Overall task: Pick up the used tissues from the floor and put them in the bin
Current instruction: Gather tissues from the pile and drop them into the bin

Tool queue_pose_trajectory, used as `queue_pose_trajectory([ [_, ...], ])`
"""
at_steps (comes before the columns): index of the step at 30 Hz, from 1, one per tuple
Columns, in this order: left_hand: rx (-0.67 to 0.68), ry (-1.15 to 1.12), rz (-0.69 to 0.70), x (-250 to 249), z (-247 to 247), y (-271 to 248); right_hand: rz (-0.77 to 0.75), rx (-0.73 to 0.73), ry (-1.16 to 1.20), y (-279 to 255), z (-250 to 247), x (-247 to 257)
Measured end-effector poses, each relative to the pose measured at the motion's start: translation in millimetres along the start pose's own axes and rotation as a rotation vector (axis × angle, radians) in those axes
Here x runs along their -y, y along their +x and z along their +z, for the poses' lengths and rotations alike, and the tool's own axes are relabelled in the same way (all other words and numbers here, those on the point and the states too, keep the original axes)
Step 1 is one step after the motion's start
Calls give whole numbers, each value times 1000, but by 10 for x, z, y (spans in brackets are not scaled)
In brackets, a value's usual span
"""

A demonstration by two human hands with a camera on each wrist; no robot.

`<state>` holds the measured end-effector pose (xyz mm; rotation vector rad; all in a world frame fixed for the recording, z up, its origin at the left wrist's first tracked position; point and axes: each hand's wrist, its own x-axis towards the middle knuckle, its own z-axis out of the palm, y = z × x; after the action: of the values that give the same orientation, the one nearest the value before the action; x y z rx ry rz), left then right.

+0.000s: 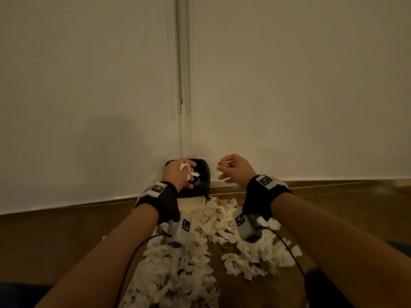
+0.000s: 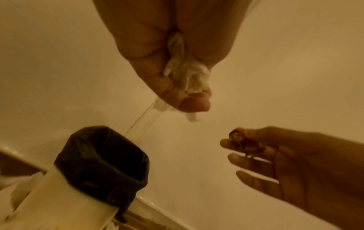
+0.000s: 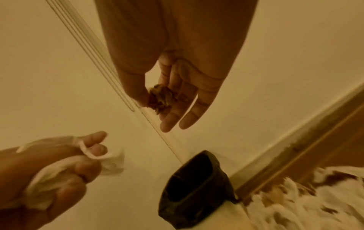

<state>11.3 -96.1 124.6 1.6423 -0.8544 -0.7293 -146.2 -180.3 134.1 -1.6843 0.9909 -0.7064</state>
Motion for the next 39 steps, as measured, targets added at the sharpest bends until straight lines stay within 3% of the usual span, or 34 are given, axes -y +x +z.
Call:
queue_pose_trajectory([
  [2, 44, 115, 44, -210, -56, -6, -34, 42, 14, 6, -51, 246],
  [4, 71, 370, 119, -358, -104, -28, -76, 74, -8, -16, -77, 434],
  [7, -30, 779, 353, -492, -169, -104, -104, 119, 21, -66, -52, 574],
  [10, -135, 881, 407, -506, -280, -171, -91, 167, 53, -95, 61, 616],
  [13, -200, 854, 337, -454, -368, -201, -77, 192, 109, -101, 185, 613],
  [16, -148, 444, 245, -448, -316, -241, -47, 172, 187, -108, 296, 601],
  [18, -103, 286, 247, -463, -250, -251, -2, 134, 267, -101, 347, 594],
  [21, -189, 225, 240, -445, -249, -210, 55, 110, 405, -121, 353, 628],
  [24, -250, 100, 201, -405, -261, -145, 88, 42, 368, -137, 336, 634],
  [30, -350, 235, 317, -338, -152, -90, 116, -73, 364, -125, 345, 524],
  [32, -316, 298, 318, -285, -150, -59, 113, -96, 380, -95, 334, 476],
  [36, -68, 200, 128, -224, -191, 28, 139, -63, 481, -63, 318, 367],
  [39, -73, 36, 48, -245, -191, 37, 166, -10, 593, -25, 288, 292],
])
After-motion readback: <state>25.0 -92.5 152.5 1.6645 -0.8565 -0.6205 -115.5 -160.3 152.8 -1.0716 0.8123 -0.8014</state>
